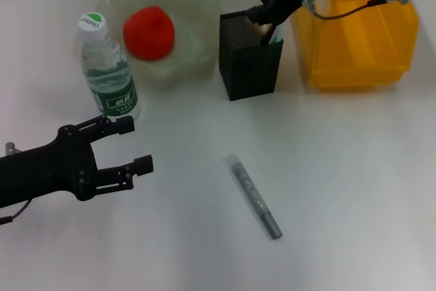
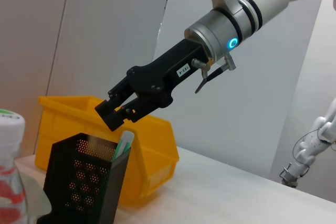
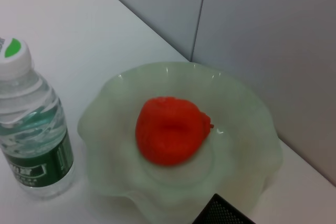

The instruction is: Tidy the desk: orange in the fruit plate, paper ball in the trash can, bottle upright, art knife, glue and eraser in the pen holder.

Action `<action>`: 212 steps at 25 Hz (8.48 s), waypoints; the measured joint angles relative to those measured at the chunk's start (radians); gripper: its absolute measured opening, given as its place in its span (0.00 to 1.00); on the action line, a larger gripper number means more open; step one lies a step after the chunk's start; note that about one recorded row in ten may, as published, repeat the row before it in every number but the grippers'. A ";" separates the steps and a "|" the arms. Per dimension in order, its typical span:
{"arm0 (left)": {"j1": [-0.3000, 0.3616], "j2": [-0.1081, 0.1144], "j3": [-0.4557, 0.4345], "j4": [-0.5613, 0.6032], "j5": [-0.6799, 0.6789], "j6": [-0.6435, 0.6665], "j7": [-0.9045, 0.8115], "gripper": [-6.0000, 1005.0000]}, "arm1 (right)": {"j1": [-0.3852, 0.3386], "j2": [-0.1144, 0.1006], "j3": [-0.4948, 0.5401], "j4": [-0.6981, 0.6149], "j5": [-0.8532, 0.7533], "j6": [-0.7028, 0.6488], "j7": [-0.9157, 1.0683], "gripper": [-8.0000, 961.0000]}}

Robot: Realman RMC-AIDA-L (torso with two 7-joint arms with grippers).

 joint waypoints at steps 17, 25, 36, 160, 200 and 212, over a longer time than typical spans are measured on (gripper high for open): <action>0.007 0.005 0.000 0.000 0.000 0.000 0.001 0.86 | 0.045 -0.007 0.073 -0.129 0.144 -0.425 0.174 0.65; 0.010 0.006 0.000 0.001 0.000 -0.001 0.002 0.86 | 0.124 0.000 -0.028 0.087 0.102 -0.522 0.240 0.65; 0.011 0.010 0.001 0.002 0.000 -0.002 0.003 0.86 | 0.107 0.007 -0.310 0.173 0.109 -0.364 0.247 0.65; 0.021 -0.020 0.008 -0.009 -0.001 0.054 0.071 0.86 | -0.238 -0.007 0.245 0.586 1.296 -0.075 -1.077 0.67; -0.059 -0.038 0.062 -0.012 0.117 0.045 -0.008 0.86 | -0.402 -0.060 0.246 0.650 0.746 -0.530 -1.225 0.82; -0.078 -0.042 0.061 -0.013 0.136 0.041 -0.008 0.86 | -0.402 -0.057 0.247 0.650 0.756 -0.509 -1.225 0.82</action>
